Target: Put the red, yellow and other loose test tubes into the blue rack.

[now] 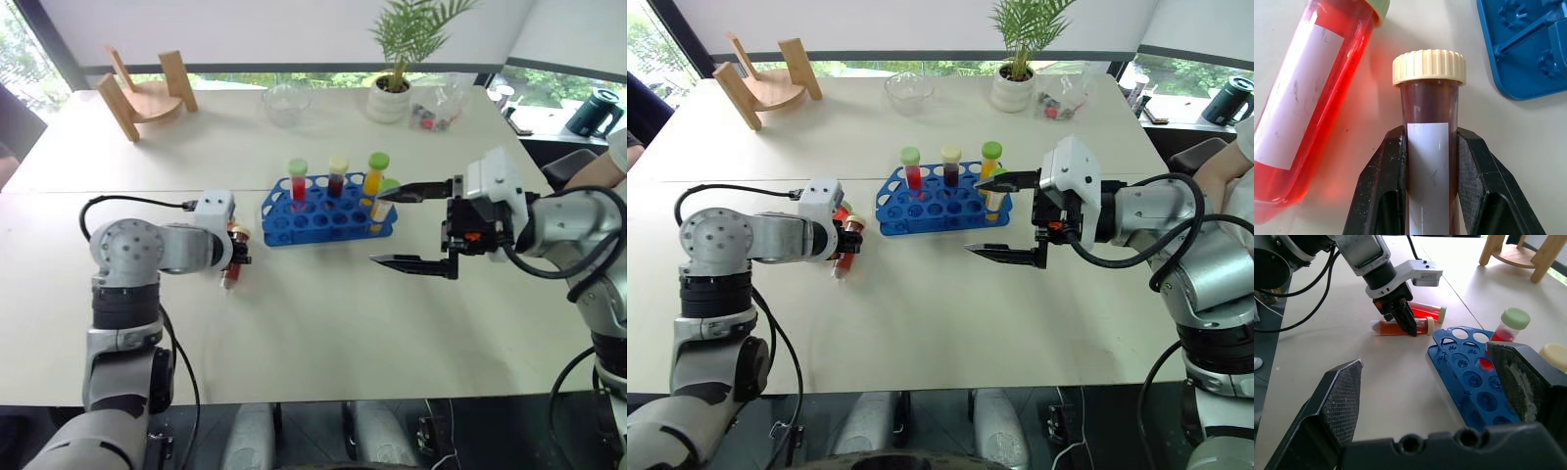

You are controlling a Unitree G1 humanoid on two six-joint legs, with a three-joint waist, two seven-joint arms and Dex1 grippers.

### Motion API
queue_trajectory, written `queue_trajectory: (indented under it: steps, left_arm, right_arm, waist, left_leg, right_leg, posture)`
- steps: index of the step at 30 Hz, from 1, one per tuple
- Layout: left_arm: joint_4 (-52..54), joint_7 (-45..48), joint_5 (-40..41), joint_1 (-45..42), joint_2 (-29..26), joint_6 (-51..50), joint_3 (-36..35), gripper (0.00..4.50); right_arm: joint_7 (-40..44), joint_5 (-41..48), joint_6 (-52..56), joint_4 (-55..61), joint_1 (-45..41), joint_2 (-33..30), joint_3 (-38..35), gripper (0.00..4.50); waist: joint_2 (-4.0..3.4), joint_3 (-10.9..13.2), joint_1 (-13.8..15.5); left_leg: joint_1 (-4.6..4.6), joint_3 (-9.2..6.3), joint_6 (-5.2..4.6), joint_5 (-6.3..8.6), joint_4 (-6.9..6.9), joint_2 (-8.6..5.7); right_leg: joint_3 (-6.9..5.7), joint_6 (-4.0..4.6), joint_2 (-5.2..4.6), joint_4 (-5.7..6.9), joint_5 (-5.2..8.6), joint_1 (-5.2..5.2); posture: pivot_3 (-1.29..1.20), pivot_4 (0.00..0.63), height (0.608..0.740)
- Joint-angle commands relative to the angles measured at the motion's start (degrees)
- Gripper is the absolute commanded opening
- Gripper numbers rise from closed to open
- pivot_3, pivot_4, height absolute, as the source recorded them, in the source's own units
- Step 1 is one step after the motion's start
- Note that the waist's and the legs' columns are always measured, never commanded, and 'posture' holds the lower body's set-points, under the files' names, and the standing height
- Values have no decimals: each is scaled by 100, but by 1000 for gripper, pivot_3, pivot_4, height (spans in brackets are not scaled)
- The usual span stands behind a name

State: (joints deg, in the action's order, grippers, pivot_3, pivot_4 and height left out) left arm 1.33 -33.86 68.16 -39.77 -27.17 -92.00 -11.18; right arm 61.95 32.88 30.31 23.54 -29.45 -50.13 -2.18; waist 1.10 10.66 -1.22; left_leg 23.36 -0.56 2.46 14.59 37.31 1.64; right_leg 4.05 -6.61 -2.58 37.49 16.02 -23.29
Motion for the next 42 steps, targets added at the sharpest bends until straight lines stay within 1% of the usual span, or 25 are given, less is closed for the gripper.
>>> queue_trajectory:
  steps: [1, 2, 4, 5, 7, 9, 11, 13, 15, 17, 20, 22, 24, 28, 32, 36, 42]
  left_arm:
    - [530, 817, 1146, 37, -758, -50, -277, 795]
    - [747, 1219, 1276, 52, -993, -50, -294, 795]
    - [875, 1793, 1617, 133, -1268, -18, -499, 795]
    - [1121, 2331, 1672, 206, -1417, 150, -609, 795]
    - [1615, 3345, 1672, 373, -1681, 479, -729, 795]
    - [2028, 4234, 1327, 480, -1739, 1073, -697, 795]
    - [2430, 5238, 416, 640, -1465, 2438, -516, 795]
    - [2452, 5777, -482, 679, -1114, 3514, -55, 795]
    - [2132, 6189, -1499, 638, -560, 4771, 493, 795]
    - [1513, 6664, -2448, 578, 122, 6153, 1009, 795]
    - [545, 7119, -3398, 507, 818, 7611, 1409, 795]
    - [-101, 7312, -3702, 436, 1211, 8269, 1468, 795]
    - [-687, 7473, -3960, 317, 1522, 8785, 1525, 795]
    - [-1598, 7727, -4331, 95, 1951, 9568, 1509, 795]
    - [-2329, 7899, -4530, -102, 2198, 10100, 1412, 795]
    - [-2865, 8014, -4629, -264, 2399, 10344, 1394, 795]
    - [-3657, 8149, -4876, -441, 2532, 10744, 1385, 795]
  right_arm:
    - [-160, 133, 41, 66, -3, 37, -278, 4500]
    - [-208, 159, 76, 78, 59, 36, -339, 4500]
    - [-338, 182, 139, 141, 205, 54, -441, 4500]
    - [-453, 182, 167, 203, 326, 82, -503, 4500]
    - [-672, 209, 242, 325, 539, 148, -612, 4500]
    - [-939, 294, 365, 513, 738, 253, -715, 4500]
    - [-1176, 375, 522, 715, 929, 333, -780, 4500]
    - [-1316, 443, 654, 877, 1116, 349, -831, 4500]
    - [-1451, 529, 795, 1026, 1267, 348, -885, 4500]
    - [-1556, 572, 860, 1134, 1391, 333, -964, 4500]
    - [-1647, 577, 891, 1202, 1484, 299, -1050, 4500]
    - [-1683, 554, 889, 1250, 1554, 265, -1088, 4500]
    - [-1725, 541, 879, 1295, 1605, 242, -1121, 4500]
    - [-1858, 601, 912, 1402, 1640, 255, -1174, 4500]
    - [-1972, 620, 913, 1455, 1659, 264, -1185, 4500]
    - [-2097, 624, 888, 1501, 1697, 284, -1207, 4500]
    - [-2277, 651, 867, 1607, 1766, 324, -1225, 4500]
  waist:
    - [1, 1, 5]
    - [2, 1, 17]
    - [1, 1, 45]
    - [1, 1, 64]
    - [2, 0, 64]
    - [2, 0, 65]
    - [2, 0, 65]
    - [3, -1, 69]
    - [1, -2, 74]
    - [2, -2, 78]
    - [4, -3, 69]
    - [4, -3, 48]
    - [4, -3, 49]
    - [4, -3, 57]
    - [4, -3, 59]
    - [4, -3, 59]
    - [4, -2, 57]
  left_leg:
    - [1, 0, 4, -2, -3, 0]
    - [3, -1, 9, -5, -5, 1]
    - [6, 0, 24, -13, -8, 0]
    - [6, 0, 24, -13, -8, -3]
    - [7, 0, 25, -13, -7, -5]
    - [6, 1, 26, -14, -7, -7]
    - [6, 1, 30, -16, -8, -7]
    - [3, 2, 34, -19, -8, -7]
    - [-1, 2, 35, -20, -6, -8]
    - [-1, 2, 34, -20, -4, -9]
    - [1, 4, 32, -20, 2, -11]
    - [0, 4, 25, -16, 1, -10]
    - [0, 2, 17, -12, -2, -7]
    - [4, 0, 4, -4, -4, -6]
    - [6, 1, -1, -2, -1, -7]
    - [6, 1, -1, -2, 0, -7]
    - [5, 0, -1, -2, -1, -7]
  right_leg:
    - [0, 0, 0, 1, 0, -3]
    - [-1, 1, 1, 2, 0, -6]
    - [-1, 1, -3, -2, 1, -7]
    - [-2, 1, -7, -4, 1, -2]
    - [-2, 2, -8, -10, 1, 2]
    - [-2, 2, -10, -13, 1, 4]
    - [-2, 3, -9, -13, 2, 5]
    - [-2, 4, -8, -16, 2, 9]
    - [-2, 6, -7, -20, 2, 18]
    - [-1, 10, -6, -31, 2, 25]
    - [2, 9, -5, -41, 1, 31]
    - [4, 6, -3, -41, -1, 29]
    - [3, 2, 1, -38, -3, 26]
    - [2, -2, 3, -35, -4, 20]
    - [2, -5, 2, -37, -6, 20]
    - [2, -7, 2, -36, -6, 20]
    - [2, -8, 4, -35, -7, 20]
  posture:
    - [0, 150, 740]
    - [0, 150, 740]
    - [0, 150, 740]
    - [0, 150, 740]
    - [0, 150, 740]
    - [0, 150, 740]
    - [0, 150, 740]
    - [0, 150, 740]
    - [0, 150, 740]
    - [0, 150, 740]
    - [0, 150, 740]
    - [0, 150, 740]
    - [0, 150, 740]
    - [0, 150, 740]
    - [0, 150, 740]
    - [0, 150, 740]
    - [0, 150, 740]
